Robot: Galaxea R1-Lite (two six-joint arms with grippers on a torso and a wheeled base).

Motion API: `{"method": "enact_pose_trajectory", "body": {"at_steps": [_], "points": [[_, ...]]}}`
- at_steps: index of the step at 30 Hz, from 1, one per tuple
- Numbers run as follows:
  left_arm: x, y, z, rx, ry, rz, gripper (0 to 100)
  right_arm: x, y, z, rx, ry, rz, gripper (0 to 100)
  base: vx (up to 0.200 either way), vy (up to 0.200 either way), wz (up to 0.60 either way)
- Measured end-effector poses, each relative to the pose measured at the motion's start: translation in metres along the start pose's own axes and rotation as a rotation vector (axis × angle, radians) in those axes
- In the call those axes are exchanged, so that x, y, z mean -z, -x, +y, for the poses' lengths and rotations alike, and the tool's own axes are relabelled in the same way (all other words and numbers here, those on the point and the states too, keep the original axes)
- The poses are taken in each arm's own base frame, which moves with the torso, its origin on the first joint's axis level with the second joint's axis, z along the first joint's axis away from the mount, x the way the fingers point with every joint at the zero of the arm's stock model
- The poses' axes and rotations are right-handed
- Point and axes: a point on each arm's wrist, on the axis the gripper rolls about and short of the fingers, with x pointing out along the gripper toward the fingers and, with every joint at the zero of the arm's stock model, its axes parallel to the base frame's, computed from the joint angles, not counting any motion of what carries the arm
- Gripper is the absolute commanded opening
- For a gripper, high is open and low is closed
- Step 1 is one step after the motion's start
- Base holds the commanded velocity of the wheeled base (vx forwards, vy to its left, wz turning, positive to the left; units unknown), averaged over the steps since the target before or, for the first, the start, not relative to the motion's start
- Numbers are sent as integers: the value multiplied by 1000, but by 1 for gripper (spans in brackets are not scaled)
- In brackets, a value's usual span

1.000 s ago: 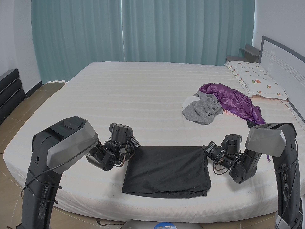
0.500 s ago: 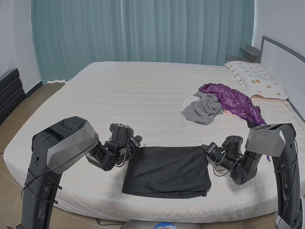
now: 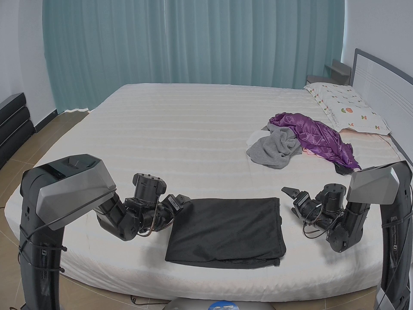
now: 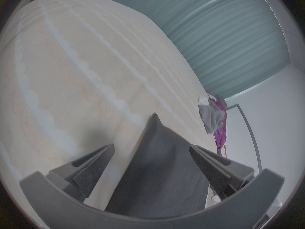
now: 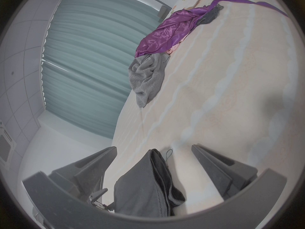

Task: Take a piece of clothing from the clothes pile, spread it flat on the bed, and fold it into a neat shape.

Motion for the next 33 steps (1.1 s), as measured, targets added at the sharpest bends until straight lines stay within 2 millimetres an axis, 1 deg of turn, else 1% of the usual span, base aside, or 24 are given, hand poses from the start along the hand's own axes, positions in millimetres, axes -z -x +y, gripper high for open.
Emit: {"method": "enact_pose_trajectory", "body": {"at_steps": [5,9,22,33], "points": [[8,14,2,6,-87,39,100,-5,6,-1,0,-22,0,100,0,0,0],[13,19,2,6,-160,55,100,-5,8,0,0,-24,-1,100,0,0,0],[30,19,-9,33,-261,81,100,-4,8,0,-1,-22,5,100,0,0,0],[29,15,-3,11,-259,78,100,-4,9,1,-3,-22,5,100,0,0,0]]}}
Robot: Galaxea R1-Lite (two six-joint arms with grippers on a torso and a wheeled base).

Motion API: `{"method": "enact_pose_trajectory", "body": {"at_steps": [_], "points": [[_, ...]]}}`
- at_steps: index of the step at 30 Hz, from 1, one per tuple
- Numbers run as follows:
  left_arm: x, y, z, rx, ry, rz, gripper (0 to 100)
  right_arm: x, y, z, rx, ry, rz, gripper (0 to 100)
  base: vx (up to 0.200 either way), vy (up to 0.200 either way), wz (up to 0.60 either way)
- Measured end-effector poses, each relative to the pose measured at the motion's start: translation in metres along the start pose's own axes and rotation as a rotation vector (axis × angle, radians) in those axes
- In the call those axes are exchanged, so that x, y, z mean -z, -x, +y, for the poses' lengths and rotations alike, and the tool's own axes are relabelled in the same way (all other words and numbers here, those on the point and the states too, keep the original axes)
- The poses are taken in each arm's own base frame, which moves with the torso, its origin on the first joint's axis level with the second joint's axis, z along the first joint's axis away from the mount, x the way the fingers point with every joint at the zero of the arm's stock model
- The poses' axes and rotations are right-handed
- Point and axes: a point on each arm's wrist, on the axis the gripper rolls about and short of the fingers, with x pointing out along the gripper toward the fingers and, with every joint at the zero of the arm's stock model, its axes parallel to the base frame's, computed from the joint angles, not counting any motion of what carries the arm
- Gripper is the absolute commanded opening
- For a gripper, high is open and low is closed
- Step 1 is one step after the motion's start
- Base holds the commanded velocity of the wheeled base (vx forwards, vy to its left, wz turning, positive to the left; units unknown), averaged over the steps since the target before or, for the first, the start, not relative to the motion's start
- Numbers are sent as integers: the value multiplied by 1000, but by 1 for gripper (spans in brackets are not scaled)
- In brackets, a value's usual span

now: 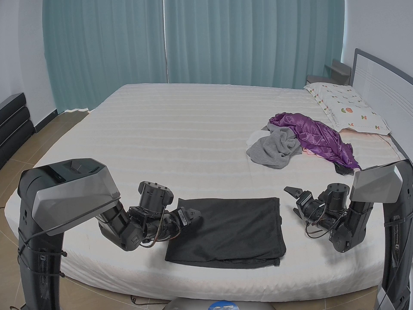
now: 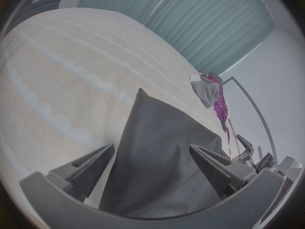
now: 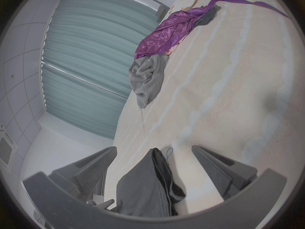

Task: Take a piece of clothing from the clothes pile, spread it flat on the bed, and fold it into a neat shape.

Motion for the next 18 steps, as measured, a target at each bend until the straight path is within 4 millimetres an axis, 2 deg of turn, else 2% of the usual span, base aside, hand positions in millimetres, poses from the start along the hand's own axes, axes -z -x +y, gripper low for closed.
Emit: {"method": "enact_pose_trajectory", "body": {"at_steps": [6,7,18], "points": [[1,0,3,-8,3,3,100,0,0,0,0,0,-1,100,0,0,0],[1,0,3,-9,4,4,0,0,0,0,0,0,-1,100,0,0,0],[2,0,4,-18,13,9,0,0,1,0,2,0,0,100,0,0,0]]}}
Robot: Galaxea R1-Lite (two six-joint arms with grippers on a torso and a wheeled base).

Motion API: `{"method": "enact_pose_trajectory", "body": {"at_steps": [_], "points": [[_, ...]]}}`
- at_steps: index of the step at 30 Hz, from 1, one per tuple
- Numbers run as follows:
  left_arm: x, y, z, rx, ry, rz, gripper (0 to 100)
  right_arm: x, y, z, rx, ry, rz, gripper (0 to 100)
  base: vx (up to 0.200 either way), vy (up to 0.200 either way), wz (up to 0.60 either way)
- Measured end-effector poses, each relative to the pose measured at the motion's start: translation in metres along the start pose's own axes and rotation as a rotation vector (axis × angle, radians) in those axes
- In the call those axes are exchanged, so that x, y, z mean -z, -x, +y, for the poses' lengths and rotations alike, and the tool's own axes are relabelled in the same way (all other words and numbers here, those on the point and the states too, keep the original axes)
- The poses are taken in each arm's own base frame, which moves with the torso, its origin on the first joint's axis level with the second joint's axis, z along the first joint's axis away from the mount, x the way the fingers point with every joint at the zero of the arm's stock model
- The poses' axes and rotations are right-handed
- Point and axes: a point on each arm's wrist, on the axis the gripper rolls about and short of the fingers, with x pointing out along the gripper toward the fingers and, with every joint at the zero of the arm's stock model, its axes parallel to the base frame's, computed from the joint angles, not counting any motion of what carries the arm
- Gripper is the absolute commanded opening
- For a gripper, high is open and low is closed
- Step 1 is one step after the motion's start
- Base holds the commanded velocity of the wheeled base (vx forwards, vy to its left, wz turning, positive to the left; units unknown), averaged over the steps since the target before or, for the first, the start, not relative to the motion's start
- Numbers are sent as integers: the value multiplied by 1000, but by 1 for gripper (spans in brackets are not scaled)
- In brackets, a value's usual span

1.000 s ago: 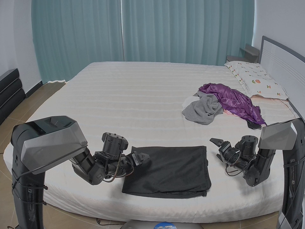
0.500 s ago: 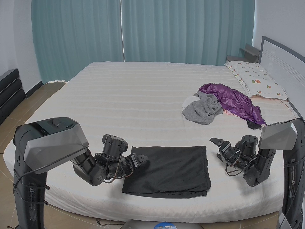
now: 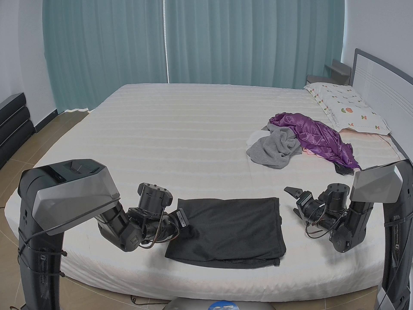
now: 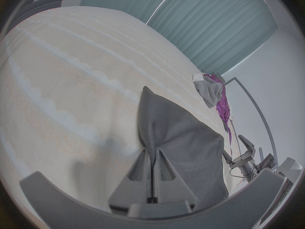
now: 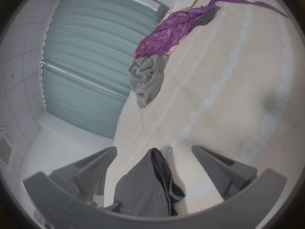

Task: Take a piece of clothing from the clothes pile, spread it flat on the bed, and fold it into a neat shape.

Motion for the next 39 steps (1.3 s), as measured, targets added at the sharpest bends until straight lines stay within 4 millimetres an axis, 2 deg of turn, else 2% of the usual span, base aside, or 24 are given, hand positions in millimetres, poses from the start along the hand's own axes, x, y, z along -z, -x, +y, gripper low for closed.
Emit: {"method": "enact_pose_trajectory", "body": {"at_steps": [22,39], "points": [[-1,3,3,-11,24,-1,0,1,1,-2,10,3,4,100,0,0,0],[-9,16,6,-15,97,-23,0,2,3,-3,-2,7,1,100,0,200,0]]}}
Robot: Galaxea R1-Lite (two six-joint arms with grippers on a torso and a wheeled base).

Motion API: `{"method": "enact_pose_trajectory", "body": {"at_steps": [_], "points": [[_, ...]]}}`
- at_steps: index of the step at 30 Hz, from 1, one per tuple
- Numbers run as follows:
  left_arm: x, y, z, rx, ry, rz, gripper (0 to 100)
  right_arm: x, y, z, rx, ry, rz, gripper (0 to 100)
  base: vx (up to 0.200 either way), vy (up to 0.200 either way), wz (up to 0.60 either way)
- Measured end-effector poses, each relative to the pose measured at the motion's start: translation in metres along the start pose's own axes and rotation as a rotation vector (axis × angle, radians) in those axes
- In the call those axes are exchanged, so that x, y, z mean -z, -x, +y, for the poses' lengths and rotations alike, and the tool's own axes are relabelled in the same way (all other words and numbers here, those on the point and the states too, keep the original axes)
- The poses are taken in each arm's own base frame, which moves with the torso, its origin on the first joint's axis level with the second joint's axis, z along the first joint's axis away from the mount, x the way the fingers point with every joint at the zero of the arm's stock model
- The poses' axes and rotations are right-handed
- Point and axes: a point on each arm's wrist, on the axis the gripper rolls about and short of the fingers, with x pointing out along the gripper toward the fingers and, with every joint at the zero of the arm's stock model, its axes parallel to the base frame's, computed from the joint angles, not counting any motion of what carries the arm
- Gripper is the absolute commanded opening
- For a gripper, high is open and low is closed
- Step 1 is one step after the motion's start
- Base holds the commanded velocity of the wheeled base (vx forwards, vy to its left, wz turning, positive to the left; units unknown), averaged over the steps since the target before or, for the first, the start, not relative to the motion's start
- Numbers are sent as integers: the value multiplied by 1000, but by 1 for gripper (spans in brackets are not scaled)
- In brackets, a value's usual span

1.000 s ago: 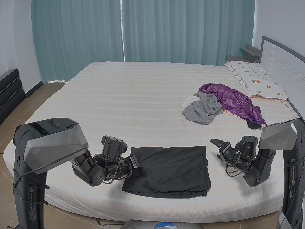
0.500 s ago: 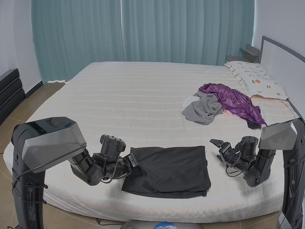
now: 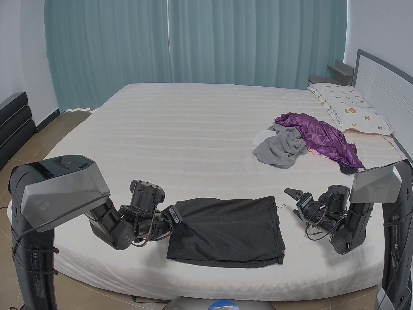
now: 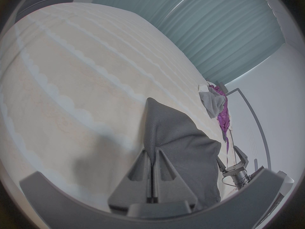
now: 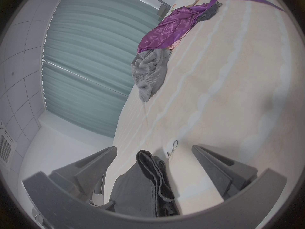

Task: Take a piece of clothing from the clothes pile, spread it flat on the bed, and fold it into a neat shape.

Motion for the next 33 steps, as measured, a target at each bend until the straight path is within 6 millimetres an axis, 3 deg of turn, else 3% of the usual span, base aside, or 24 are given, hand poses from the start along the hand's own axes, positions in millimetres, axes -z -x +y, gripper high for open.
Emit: {"method": "enact_pose_trajectory", "body": {"at_steps": [33], "points": [[-8,9,19,-109,104,-96,0,0,1,-1,3,2,3,100,0,200,0]]}}
